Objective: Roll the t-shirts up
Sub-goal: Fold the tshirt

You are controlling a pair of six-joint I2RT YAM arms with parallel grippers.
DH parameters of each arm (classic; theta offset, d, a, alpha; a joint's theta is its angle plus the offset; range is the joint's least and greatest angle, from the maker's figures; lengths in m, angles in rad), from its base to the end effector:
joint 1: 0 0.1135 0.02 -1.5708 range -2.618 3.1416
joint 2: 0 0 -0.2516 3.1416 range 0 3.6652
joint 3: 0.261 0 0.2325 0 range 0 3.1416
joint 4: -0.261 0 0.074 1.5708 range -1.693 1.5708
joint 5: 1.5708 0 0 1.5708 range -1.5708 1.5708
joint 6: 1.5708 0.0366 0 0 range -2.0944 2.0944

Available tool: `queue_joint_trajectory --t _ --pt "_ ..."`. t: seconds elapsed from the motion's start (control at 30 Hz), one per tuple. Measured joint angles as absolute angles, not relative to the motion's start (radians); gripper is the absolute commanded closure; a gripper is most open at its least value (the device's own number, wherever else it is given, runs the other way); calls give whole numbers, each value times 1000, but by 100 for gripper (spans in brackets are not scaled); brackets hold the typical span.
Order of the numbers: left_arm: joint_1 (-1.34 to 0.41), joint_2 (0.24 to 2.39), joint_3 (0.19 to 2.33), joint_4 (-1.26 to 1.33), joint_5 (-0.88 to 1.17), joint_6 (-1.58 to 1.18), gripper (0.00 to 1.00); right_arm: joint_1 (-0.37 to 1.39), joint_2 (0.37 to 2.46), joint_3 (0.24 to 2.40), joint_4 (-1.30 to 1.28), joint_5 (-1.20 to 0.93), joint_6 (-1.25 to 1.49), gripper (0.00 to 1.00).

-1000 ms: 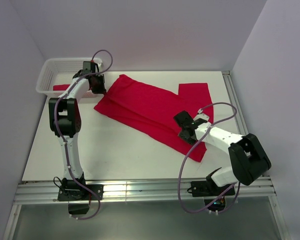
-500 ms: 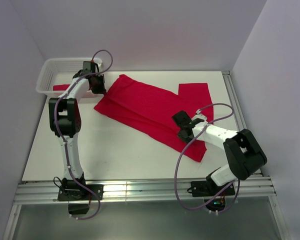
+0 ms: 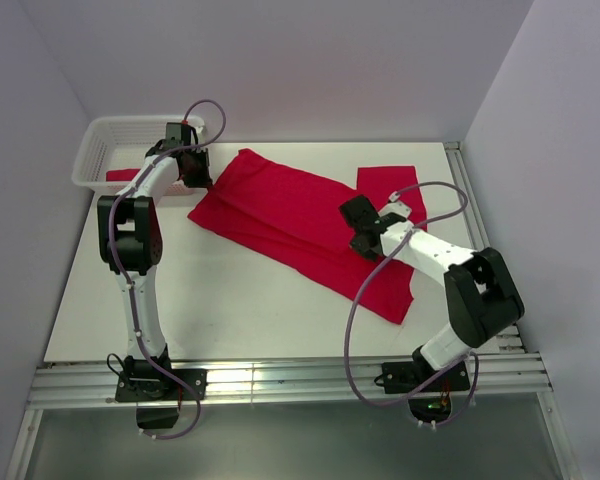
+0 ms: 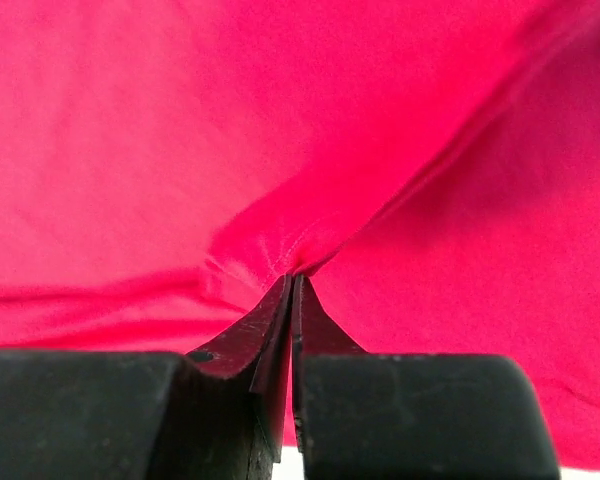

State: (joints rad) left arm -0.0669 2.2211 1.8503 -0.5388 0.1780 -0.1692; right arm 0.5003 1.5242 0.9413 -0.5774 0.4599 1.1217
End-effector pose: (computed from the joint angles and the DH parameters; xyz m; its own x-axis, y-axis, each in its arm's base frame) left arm 0.4695 -0.0380 0.2014 -0.8056 -0.1121 -0.5818 0.0392 0.9697 -0.2412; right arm 0.2460 0.1160 0.1933 -0.5965 0.5939 -0.5399 0.6056 0.7745 0.1828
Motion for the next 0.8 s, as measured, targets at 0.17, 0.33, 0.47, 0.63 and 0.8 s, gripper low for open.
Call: queue_joint_trajectory --t 0.17,0.33,0.47,0.63,0.8 --pt "-67 2221 1850 -539 178 -169 100 457 1618 1033 -560 474 1063 74" --pt "-67 2222 1850 -539 178 -169 100 423 1683 1097 -562 496 1024 54" --pt "-67 2223 1850 -539 178 -169 99 406 1700 1130 -548 516 999 53" --pt "-67 2231 1861 -546 175 -168 97 405 1639 1067 -500 503 971 53" --pt "-73 2281 1935 -587 164 -168 65 411 1517 963 -475 484 956 53"
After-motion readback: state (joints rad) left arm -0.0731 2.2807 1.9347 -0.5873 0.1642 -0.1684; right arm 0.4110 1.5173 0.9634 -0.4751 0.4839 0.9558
